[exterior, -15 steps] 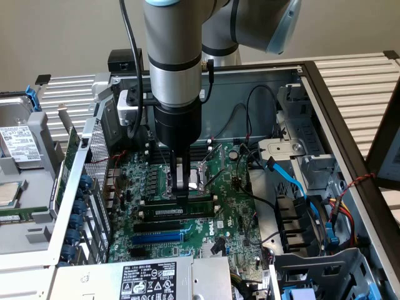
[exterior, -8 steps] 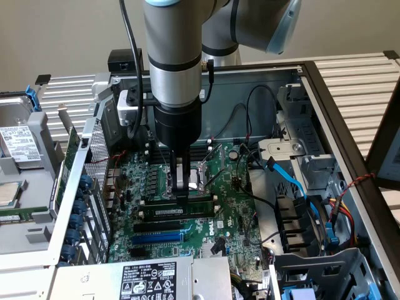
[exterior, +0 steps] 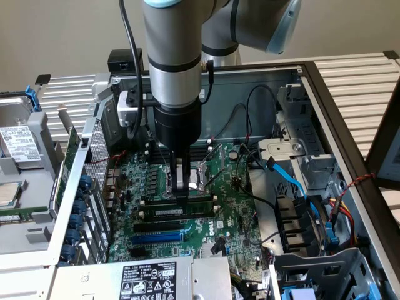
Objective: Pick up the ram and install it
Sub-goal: 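Press down the ram until it locks into place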
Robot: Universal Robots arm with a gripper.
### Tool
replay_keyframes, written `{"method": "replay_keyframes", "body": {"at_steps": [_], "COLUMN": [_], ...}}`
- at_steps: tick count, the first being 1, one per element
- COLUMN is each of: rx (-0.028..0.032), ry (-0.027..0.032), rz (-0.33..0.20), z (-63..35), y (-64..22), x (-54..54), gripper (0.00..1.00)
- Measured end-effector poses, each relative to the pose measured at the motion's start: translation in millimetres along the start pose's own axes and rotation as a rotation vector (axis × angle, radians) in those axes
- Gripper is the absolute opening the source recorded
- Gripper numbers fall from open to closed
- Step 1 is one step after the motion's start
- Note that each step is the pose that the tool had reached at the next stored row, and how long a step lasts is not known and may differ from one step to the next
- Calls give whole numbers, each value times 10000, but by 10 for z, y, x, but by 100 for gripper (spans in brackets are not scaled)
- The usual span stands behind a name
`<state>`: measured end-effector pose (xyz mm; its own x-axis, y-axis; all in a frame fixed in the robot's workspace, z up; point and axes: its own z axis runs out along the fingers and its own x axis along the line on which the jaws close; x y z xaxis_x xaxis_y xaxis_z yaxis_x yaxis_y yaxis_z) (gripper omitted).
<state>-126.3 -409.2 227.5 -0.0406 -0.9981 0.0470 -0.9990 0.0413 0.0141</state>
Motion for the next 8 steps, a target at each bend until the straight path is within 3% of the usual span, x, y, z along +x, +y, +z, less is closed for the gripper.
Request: {"method": "replay_keyframes", "body": {"at_steps": [5,8], "rx": [-6,0], "ry": [-7,-17], "rz": [0,4], "z": [11,-53], "y": [10,13], "x": [0,2], "gripper": [10,10]}}
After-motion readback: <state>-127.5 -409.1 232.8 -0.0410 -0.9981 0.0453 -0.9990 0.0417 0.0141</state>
